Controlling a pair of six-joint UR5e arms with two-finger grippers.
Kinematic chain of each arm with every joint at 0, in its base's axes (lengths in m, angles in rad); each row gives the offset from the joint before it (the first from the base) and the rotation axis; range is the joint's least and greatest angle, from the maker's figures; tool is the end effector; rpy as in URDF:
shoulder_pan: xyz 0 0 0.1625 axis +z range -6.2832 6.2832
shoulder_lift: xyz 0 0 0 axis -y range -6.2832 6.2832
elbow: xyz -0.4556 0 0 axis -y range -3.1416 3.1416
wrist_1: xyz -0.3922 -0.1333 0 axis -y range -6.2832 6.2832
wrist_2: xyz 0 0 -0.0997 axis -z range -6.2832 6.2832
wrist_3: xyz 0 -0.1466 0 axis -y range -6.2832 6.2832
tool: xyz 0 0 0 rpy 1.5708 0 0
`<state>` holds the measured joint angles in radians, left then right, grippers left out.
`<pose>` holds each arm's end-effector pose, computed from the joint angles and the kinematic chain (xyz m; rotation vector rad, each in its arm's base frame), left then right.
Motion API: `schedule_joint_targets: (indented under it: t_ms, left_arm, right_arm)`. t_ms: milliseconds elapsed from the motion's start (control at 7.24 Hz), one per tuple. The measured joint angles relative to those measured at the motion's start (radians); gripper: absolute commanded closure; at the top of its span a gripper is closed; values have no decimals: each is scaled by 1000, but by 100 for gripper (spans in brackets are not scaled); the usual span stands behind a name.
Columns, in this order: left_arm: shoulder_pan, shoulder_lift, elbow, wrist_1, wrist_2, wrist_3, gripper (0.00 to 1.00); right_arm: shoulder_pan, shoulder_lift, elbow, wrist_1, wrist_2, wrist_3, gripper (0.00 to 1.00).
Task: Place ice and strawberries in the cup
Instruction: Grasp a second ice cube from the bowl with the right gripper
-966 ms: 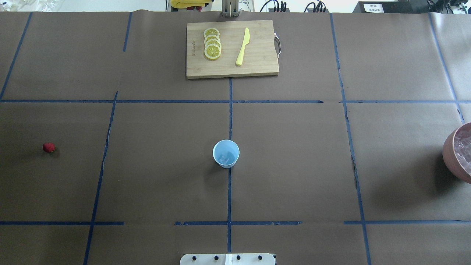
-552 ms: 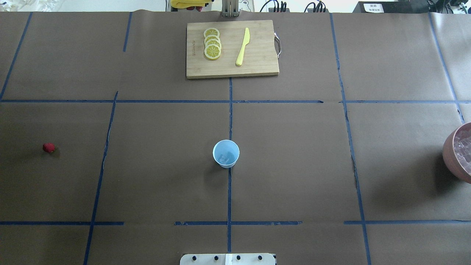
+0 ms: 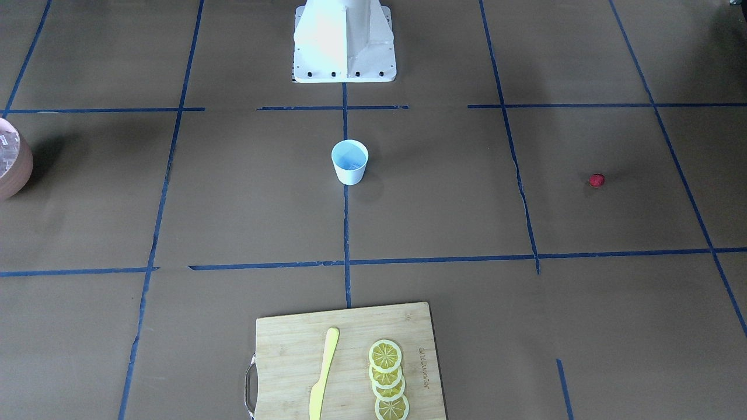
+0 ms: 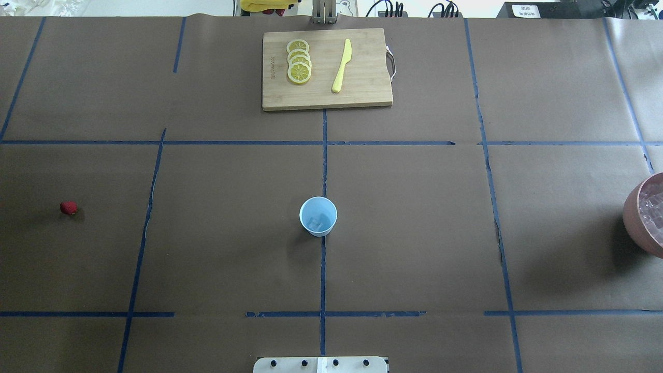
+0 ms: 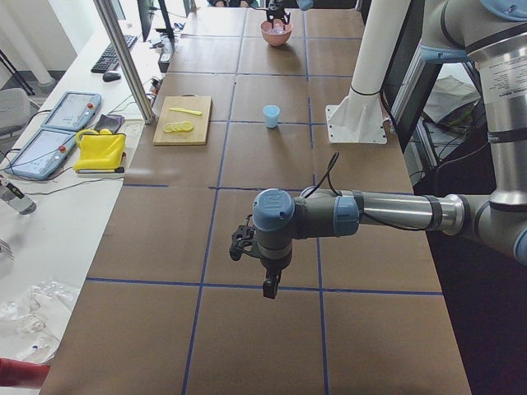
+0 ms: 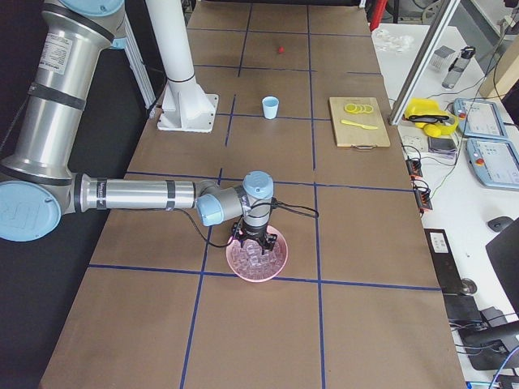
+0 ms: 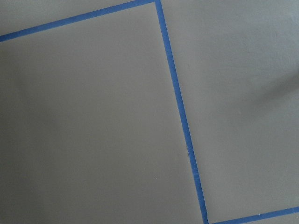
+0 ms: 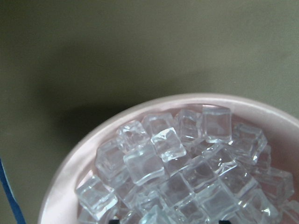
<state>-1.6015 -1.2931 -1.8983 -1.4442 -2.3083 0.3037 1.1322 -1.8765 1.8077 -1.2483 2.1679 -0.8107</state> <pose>-0.0457 -0.3567 0.6970 0.0505 0.7408 0.2321 -0.1158 -0.3666 0.7163 0.3780 -0.5783 -1.2789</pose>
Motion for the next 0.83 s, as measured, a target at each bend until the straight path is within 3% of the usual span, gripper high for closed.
schedule_joint_targets:
  t_ms: [276,414,828]
  left_arm:
    - [0,0,0,0,1,0,0]
    - [0,0,-1,0,1,0,0]
    - [0,0,-1,-3,0,0,0]
  right_arm:
    - [-2,-1,-1,1,1,-1,81]
    - [-3,-2,-1,1,1,-5,93]
    - [-2,-2,6,1,8,-5,97]
